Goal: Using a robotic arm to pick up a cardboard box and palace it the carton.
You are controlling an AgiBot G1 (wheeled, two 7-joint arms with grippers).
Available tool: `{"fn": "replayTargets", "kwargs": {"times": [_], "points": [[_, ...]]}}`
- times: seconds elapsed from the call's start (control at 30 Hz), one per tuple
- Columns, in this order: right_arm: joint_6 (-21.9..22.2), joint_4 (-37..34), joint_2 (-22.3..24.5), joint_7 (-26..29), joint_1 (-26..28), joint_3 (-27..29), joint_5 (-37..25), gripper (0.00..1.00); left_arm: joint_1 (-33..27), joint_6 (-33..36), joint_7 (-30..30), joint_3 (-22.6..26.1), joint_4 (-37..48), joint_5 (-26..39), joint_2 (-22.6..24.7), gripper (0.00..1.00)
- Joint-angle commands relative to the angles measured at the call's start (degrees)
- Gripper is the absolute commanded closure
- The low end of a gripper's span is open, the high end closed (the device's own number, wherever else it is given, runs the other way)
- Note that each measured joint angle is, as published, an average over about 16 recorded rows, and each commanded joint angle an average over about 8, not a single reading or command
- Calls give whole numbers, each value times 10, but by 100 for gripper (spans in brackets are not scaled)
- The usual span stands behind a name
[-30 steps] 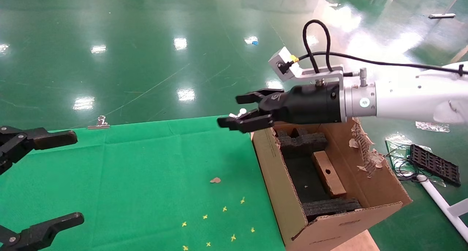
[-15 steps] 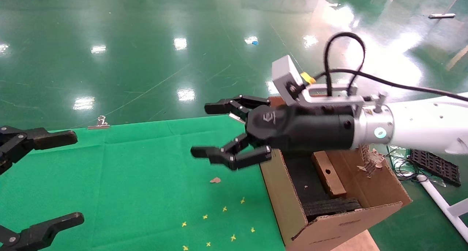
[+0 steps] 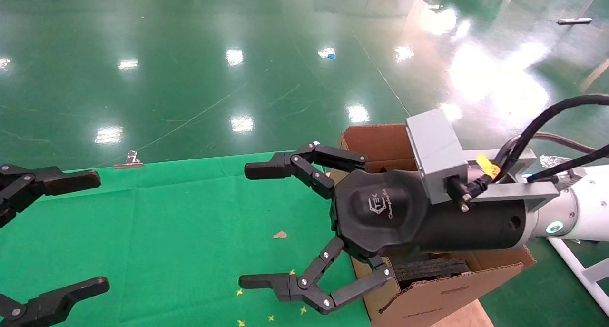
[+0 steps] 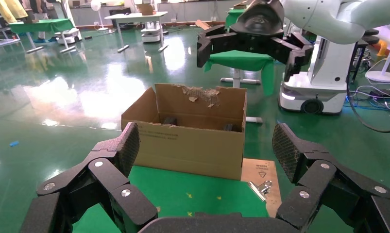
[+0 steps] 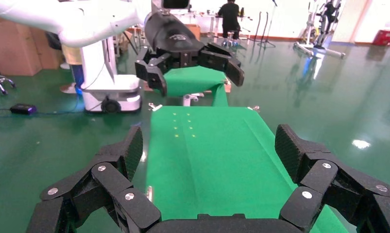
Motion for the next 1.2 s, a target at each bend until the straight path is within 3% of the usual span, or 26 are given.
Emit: {"fn": "replayTargets", "kwargs": {"times": [0.03, 1.2], "points": [[-5, 15, 2, -6, -16, 17, 7, 0, 0, 0, 0, 0, 0, 0, 0, 0], [2, -6, -1, 1, 7, -7, -3, 0, 0, 0, 0, 0, 0, 0, 0, 0]]}}
